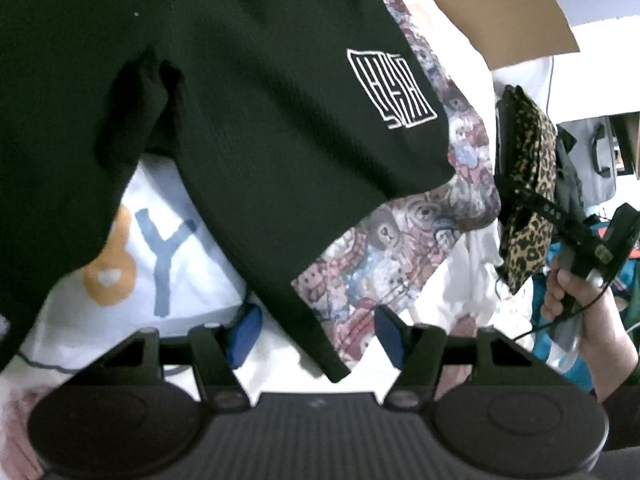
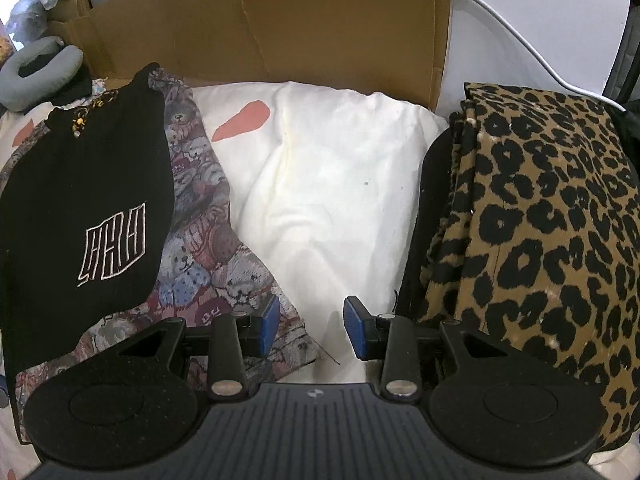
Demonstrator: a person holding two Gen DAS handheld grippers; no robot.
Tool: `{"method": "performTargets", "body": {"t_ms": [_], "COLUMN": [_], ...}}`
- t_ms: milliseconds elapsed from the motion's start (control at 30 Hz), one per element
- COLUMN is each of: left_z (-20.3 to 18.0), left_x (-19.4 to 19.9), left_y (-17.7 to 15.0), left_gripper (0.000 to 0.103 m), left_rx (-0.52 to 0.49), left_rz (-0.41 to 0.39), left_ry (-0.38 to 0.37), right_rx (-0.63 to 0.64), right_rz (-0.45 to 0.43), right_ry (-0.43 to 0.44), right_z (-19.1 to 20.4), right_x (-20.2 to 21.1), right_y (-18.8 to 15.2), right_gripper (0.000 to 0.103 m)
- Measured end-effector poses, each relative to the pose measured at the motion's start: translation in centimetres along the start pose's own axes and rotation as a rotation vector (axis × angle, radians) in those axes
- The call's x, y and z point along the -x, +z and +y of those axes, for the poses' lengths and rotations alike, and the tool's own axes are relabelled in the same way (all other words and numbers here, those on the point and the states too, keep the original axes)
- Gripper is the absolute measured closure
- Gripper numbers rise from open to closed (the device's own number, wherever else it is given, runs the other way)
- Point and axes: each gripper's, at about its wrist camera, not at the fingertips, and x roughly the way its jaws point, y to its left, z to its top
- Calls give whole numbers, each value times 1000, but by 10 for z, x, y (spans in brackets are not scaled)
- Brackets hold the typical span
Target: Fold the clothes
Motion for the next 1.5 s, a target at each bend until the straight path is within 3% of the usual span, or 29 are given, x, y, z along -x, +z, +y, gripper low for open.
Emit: {"method": "performTargets", "body": {"t_ms": [33, 67, 133, 300, 467, 767, 1000, 1233, 1400, 1433, 1500], "left_z": [1, 3, 9, 16, 14, -1, 1, 5, 8, 9, 10], "left_x": [-2, -5, -13, -10, -1, -1, 1, 1, 2, 2, 4], "left_y": [0, 0, -1, -2, -1, 3, 0, -2, -2, -2, -2], "left_gripper": [50, 71, 98, 99, 99, 100, 99, 100, 100, 100, 100], "left_rx": [13, 26, 80, 100, 34, -91, -115, -123, -114, -111, -102], "left_rz": [9, 18, 62, 65, 62, 62, 61, 62, 67, 67, 70], "left_ry": [-16, -32, -72, -92, -13, 98, 111, 113, 101, 96, 79], "right_rx": [-2, -5, -14, -27, -59, -75, -10, -16, -43, -59, -93], "right_rz": [-1, -3, -12, -42, -70, -36, 3, 40, 107, 118, 133], "right_ry": [-1, -3, -5, -10, -12, 38, 54, 43, 98, 114, 142], "right_z": [0, -1, -2, -5, -11, -1, 20, 15, 8, 5, -1], "right_x": [0, 0, 2, 5, 8, -2, -10, -12, -14, -16, -17], "right_y": [-1, -1, 0, 5, 9, 0, -12, -19, -25, -25, -23], "right_gripper": [61, 61, 61, 61, 61, 61, 61, 62, 63, 64, 90]}}
